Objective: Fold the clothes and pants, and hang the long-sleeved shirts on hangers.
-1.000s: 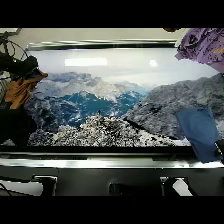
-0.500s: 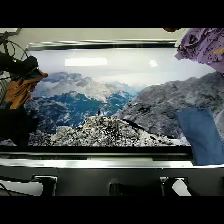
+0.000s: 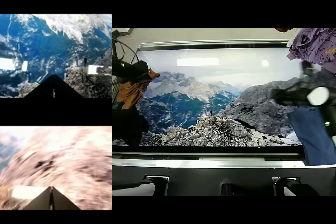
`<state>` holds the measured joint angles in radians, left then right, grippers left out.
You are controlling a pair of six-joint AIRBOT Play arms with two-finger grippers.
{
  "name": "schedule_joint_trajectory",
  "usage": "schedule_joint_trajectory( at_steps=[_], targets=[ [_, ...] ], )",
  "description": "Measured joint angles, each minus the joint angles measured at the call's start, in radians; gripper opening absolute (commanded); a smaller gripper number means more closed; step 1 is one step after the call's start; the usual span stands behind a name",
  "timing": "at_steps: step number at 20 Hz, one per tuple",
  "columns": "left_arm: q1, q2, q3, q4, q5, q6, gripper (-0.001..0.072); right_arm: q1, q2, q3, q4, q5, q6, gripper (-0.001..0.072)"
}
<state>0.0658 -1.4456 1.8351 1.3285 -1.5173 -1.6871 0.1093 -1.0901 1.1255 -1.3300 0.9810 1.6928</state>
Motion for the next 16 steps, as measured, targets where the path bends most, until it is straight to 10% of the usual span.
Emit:
schedule_joint_trajectory(
  at_steps=[16],
  targets=[
    [-0.072,0.262,-0.367,0.103,0.168,0.002,0.0020,0.237,-0.001,0.002,-0.046,-0.012,-0.025,0.0031]
  ],
)
